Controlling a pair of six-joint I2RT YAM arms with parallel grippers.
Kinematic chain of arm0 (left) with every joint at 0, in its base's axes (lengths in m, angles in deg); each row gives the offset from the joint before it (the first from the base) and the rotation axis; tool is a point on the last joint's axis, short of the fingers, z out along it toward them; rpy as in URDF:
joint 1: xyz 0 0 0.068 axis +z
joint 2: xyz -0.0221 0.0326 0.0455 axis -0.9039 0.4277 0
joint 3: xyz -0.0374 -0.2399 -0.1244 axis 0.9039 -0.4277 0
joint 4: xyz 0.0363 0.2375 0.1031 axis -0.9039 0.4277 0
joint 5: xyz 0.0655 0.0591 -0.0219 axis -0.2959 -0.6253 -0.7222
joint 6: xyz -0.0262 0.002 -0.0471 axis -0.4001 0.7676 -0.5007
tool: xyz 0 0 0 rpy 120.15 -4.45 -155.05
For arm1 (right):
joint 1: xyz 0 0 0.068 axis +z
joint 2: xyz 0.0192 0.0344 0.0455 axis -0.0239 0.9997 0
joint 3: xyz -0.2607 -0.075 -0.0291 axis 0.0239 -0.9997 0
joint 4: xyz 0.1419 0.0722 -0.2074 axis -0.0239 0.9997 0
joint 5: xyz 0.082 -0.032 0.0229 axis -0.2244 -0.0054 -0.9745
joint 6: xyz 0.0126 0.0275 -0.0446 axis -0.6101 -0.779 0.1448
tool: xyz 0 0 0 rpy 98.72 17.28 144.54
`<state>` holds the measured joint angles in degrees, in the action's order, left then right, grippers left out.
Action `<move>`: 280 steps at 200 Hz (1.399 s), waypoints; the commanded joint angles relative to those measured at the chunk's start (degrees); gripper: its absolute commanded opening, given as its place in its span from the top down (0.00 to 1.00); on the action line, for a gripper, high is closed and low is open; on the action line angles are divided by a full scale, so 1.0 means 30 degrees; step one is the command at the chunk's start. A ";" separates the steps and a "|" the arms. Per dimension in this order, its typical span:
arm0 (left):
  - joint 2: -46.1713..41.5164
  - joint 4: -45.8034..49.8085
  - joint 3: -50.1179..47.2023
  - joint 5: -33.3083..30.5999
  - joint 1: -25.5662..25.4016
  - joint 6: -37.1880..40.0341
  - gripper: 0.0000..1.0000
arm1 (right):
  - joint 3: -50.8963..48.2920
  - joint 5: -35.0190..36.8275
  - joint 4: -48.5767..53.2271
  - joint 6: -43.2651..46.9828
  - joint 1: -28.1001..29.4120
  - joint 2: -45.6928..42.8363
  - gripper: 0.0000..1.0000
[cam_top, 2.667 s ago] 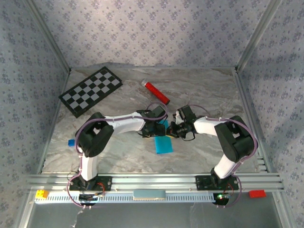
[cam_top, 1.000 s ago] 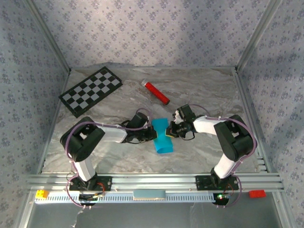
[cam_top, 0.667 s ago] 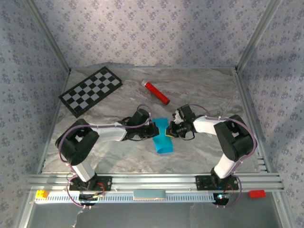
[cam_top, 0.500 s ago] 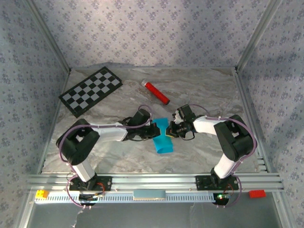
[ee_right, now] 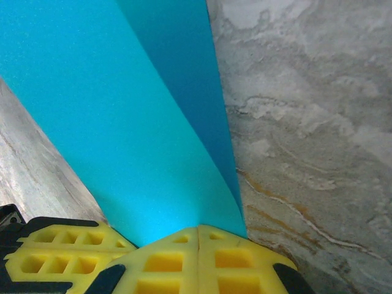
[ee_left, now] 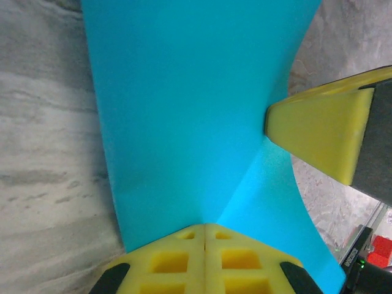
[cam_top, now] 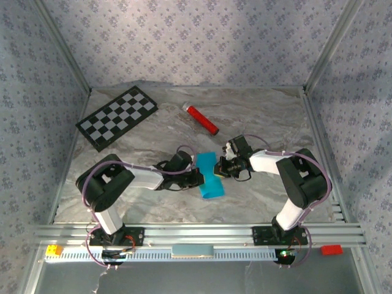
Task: Fold a paper plane with a square sheet of paper (pick it up from the middle)
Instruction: First fold the square sheet of paper in half at the center of the table.
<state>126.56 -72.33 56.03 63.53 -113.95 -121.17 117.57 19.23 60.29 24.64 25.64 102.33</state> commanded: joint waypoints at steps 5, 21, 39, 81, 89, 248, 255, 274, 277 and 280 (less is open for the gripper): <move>-0.0795 0.2377 -0.0246 -0.0218 -0.0307 0.0365 1.00 | -0.1020 0.2777 0.2197 0.0024 -0.0047 0.0613 1.00; -0.1477 0.2825 0.0375 -0.0229 -0.0398 0.0492 1.00 | -0.1020 0.2791 0.2221 0.0047 -0.0084 0.0558 1.00; -0.1892 0.2586 0.0814 -0.0025 -0.0506 0.0289 0.99 | -0.1028 0.2776 0.2226 0.0045 -0.0072 0.0541 1.00; -0.1137 0.1227 0.0829 0.0709 -0.0713 -0.0334 0.98 | -0.1102 0.2864 0.2197 0.0010 -0.0072 0.0522 1.00; -0.0915 0.0883 0.0617 0.0802 -0.0713 -0.0509 0.98 | -0.1128 0.2850 0.2177 0.0010 -0.0092 0.0544 1.00; -0.3272 0.1483 -0.0180 0.0241 -0.1094 -0.0153 0.95 | -0.1566 0.3023 0.1855 -0.0232 -0.0060 0.0248 1.00; -0.3182 0.1506 0.0061 0.0330 -0.1109 -0.0094 0.95 | -0.1605 0.3025 0.1841 -0.0224 -0.0040 0.0236 1.00; -0.2598 0.1839 0.0437 0.0333 -0.1109 0.0056 0.96 | -0.1553 0.3035 0.1838 -0.0195 -0.0104 0.0293 1.00; -0.2483 0.1846 0.0425 0.0298 -0.1100 0.0009 0.96 | -0.1571 0.3009 0.1851 -0.0195 -0.0096 0.0303 1.00; -0.2381 0.1788 0.0375 0.0286 -0.1102 -0.0041 0.96 | -0.1591 0.3016 0.1838 -0.0195 -0.0084 0.0285 1.00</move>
<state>118.43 -68.63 55.46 63.81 -116.93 -122.39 115.75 20.12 58.06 24.44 25.79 101.19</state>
